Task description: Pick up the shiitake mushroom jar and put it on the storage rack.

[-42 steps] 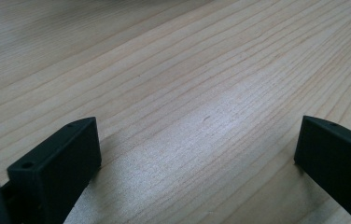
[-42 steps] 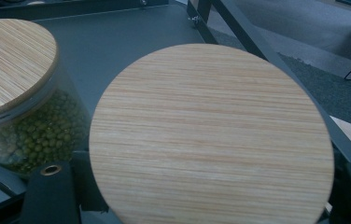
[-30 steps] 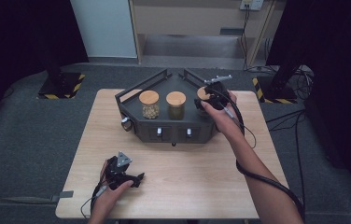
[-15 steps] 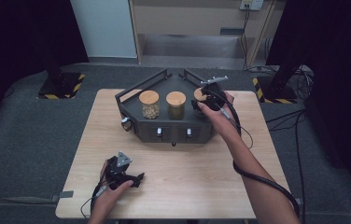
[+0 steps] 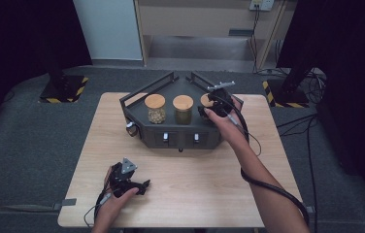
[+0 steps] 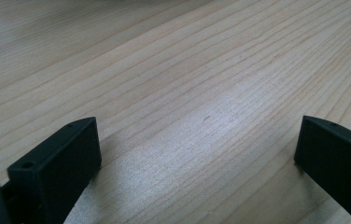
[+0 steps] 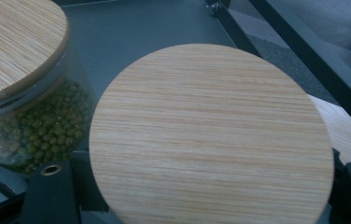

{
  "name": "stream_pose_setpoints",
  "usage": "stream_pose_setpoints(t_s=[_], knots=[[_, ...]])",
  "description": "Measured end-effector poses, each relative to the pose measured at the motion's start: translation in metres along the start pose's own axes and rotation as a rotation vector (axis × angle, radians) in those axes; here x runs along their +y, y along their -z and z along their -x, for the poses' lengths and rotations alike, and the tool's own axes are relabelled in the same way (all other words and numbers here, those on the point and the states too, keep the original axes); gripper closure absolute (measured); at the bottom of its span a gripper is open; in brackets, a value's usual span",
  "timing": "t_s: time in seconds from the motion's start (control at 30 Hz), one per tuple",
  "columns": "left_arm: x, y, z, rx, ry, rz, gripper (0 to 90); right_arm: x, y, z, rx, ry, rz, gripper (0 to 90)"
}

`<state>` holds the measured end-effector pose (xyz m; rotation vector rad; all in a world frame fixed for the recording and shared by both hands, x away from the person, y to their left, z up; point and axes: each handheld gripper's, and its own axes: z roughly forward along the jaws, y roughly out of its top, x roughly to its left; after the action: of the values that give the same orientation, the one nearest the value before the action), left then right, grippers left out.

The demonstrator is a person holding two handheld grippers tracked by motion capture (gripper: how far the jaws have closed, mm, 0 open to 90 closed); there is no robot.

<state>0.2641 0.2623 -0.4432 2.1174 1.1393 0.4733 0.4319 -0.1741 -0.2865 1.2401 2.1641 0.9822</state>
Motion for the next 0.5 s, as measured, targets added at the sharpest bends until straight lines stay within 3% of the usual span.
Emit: stream_pose_setpoints(t_s=[0.5], knots=[[-0.0001,0.0,0.0001,0.0,0.002,0.0,0.0,-0.0062,-0.0008,0.0066,0.018,-0.031,0.019,25.7]])
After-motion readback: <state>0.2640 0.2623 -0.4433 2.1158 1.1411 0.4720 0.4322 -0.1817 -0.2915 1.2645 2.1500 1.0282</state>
